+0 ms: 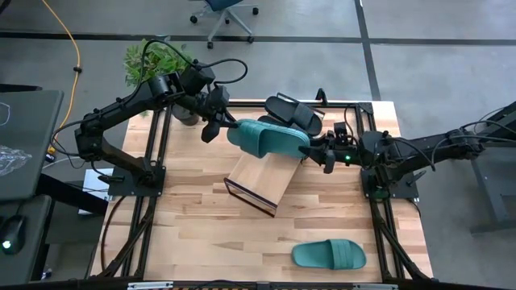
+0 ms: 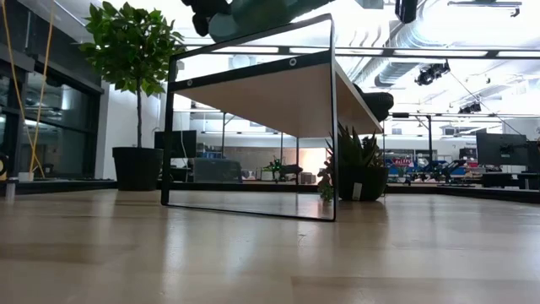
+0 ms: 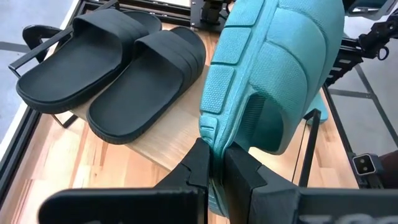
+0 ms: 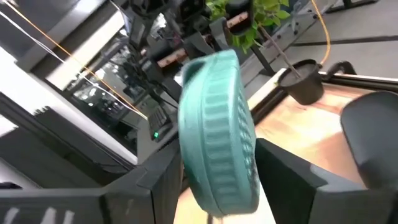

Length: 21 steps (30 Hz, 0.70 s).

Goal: Pick and place slides into the shelf
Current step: Put the left green slipper on the shelf

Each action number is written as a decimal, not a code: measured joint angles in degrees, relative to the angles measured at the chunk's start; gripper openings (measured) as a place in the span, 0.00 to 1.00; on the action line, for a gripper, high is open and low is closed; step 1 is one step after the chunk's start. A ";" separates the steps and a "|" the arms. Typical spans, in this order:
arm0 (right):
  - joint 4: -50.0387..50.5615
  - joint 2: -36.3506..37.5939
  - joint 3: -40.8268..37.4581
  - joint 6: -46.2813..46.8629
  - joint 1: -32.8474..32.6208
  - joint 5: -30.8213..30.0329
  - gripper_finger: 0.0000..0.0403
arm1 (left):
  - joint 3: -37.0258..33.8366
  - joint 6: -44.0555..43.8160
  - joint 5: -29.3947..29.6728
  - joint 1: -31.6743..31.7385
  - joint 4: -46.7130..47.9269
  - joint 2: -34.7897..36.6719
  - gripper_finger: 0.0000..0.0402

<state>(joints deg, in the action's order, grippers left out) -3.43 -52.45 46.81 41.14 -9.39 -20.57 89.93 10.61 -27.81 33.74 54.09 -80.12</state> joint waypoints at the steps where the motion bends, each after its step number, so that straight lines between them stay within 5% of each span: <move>1: 0.60 0.00 0.00 -0.01 0.00 -0.30 0.47 | 0.00 -0.13 -0.05 0.00 0.02 0.00 0.03; 14: 1.85 0.00 0.00 -1.48 0.02 -1.89 0.20 | 0.00 -0.37 -0.39 0.00 0.15 0.00 0.03; 21: 1.85 0.00 0.00 -1.72 0.00 -3.43 0.17 | 0.00 0.20 -0.35 0.00 -0.17 0.00 0.11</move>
<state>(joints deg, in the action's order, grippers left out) -1.58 -52.45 46.81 39.42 -9.39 -24.00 89.93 10.81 -28.16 33.74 53.92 -80.12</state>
